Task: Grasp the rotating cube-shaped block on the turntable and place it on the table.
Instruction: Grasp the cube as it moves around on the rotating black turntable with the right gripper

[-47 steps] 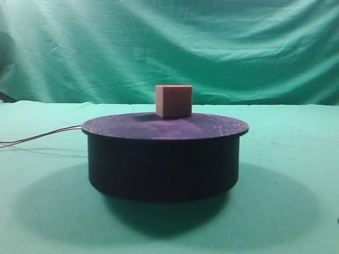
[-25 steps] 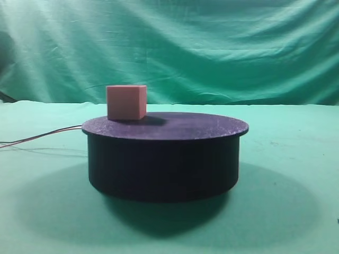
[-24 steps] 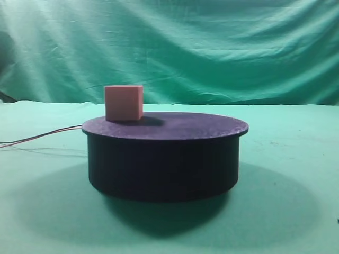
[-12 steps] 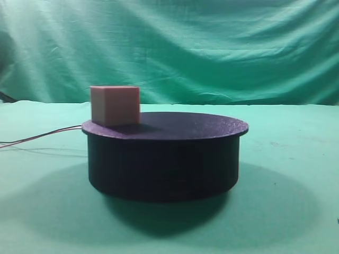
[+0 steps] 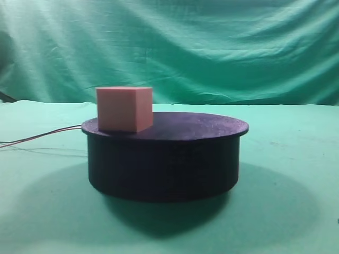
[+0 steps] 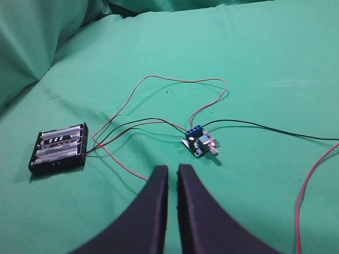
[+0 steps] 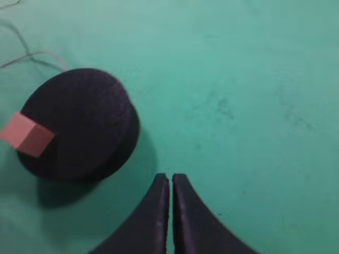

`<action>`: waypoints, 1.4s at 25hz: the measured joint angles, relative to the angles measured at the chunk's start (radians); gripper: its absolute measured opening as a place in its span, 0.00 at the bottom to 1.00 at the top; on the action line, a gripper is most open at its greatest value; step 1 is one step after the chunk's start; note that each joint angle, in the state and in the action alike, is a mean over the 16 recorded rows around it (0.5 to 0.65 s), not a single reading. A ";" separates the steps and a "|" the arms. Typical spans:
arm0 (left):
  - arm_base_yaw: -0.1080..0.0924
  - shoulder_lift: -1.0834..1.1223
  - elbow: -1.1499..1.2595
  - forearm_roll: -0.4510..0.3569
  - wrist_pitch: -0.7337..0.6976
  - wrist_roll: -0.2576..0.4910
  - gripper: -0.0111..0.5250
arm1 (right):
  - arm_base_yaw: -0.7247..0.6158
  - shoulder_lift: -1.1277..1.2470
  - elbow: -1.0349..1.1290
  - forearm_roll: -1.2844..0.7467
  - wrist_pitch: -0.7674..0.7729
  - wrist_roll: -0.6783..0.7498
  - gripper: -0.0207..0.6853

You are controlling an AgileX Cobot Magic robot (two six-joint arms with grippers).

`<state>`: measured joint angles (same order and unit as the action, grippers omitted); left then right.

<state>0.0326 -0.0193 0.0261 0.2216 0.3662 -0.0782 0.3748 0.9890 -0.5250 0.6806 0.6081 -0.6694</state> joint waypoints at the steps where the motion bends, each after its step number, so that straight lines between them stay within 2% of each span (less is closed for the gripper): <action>1: 0.000 0.000 0.000 0.000 0.000 0.000 0.02 | 0.035 0.037 -0.018 0.000 -0.003 -0.007 0.08; 4: 0.000 0.000 0.000 0.000 0.000 0.000 0.02 | 0.131 0.139 -0.071 -0.005 -0.023 -0.013 0.18; 8: 0.000 0.000 0.000 0.000 0.000 0.000 0.02 | 0.217 0.255 -0.139 -0.010 -0.041 -0.019 0.40; 14: 0.000 0.000 0.000 0.000 0.000 0.000 0.02 | 0.266 0.386 -0.222 -0.010 -0.034 -0.041 0.74; 18: 0.000 0.000 0.000 0.000 0.000 0.000 0.02 | 0.271 0.450 -0.253 -0.016 -0.034 -0.063 0.87; 21: 0.000 0.000 0.000 0.000 0.000 0.000 0.02 | 0.271 0.488 -0.263 -0.029 -0.038 -0.077 0.85; 27: 0.000 0.000 0.000 0.000 0.000 0.000 0.02 | 0.271 0.536 -0.274 -0.090 -0.055 -0.059 0.69; 35: 0.000 0.000 0.000 0.000 0.000 0.000 0.02 | 0.261 0.535 -0.333 -0.253 -0.020 0.098 0.49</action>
<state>0.0326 -0.0193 0.0261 0.2216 0.3662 -0.0782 0.6355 1.5245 -0.8580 0.4274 0.5885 -0.5710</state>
